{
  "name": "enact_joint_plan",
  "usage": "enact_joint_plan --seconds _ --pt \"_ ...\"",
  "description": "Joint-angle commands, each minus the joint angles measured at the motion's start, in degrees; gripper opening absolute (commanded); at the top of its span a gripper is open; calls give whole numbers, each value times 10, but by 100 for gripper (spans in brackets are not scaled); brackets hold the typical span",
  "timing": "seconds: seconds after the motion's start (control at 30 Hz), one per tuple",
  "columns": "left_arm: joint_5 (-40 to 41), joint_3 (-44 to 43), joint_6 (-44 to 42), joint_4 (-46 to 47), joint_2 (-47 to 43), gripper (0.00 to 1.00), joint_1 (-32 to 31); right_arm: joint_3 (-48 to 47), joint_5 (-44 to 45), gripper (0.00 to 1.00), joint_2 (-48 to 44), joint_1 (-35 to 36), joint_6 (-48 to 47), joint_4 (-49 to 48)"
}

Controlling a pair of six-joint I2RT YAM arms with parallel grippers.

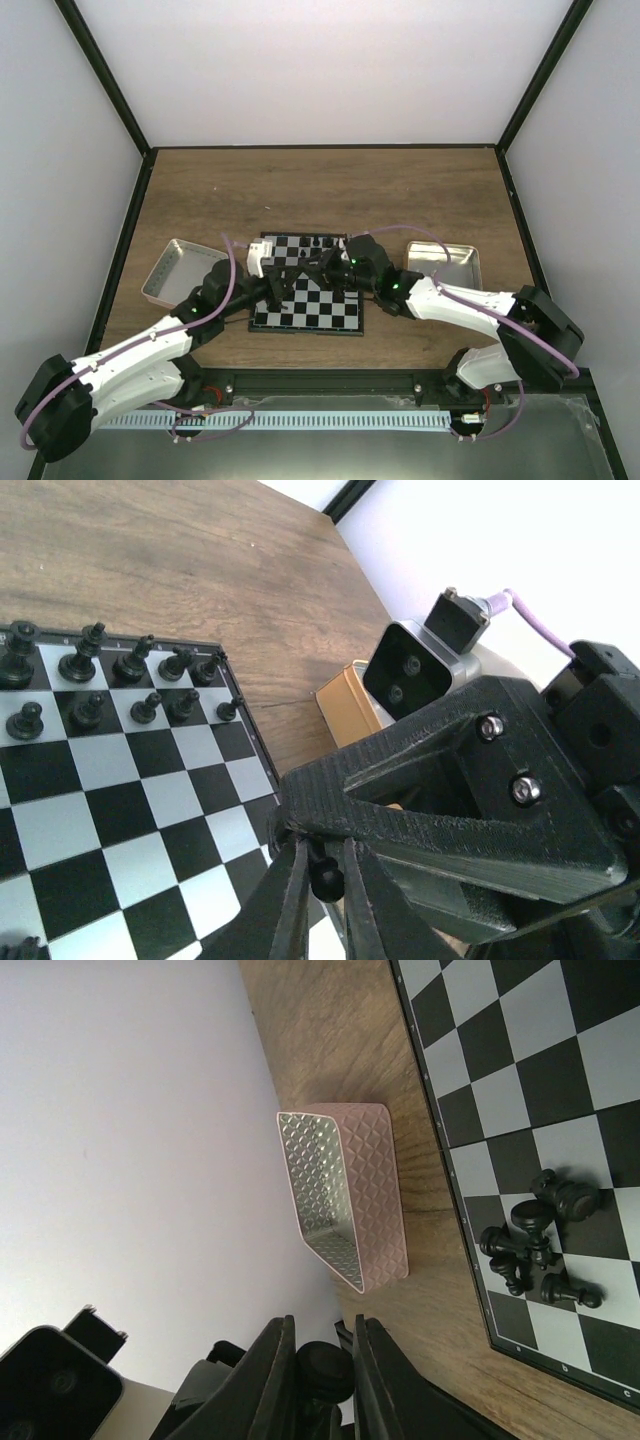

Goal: Set up the chess pieces on the board
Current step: Place the chess piece on the chessboard.

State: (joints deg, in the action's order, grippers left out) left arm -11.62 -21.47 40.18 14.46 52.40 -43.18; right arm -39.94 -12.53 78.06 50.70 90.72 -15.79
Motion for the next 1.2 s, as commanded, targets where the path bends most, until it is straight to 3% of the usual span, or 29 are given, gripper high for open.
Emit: enact_joint_plan --seconds 0.0,0.07,0.13,0.3,0.4,0.57,0.7,0.9,1.17 --pt "15 4 -5 11 0 5 -3 7 -10 16 2 -3 3 -14" --pt "34 -3 -8 -8 -2 4 -3 6 -4 17 1 -3 -5 -10" --pt "49 -19 -15 -41 0 4 -3 4 10 26 1 -3 -39 -12" --pt "81 -100 -58 -197 29 4 -2 -40 71 52 -9 -4 -155 77" --pt "90 -162 -92 -309 73 4 -1 -33 138 58 -43 -5 -191 119" --pt "89 -280 -141 -475 193 4 8 2 254 59 -121 -9 -230 192" --pt "85 -358 -182 -553 292 4 21 32 311 60 -178 -9 -246 236" --pt "71 -441 -209 -583 414 4 63 59 334 61 -222 -9 -256 258" --pt "78 -521 -240 -603 505 4 93 69 329 61 -229 -9 -264 247"
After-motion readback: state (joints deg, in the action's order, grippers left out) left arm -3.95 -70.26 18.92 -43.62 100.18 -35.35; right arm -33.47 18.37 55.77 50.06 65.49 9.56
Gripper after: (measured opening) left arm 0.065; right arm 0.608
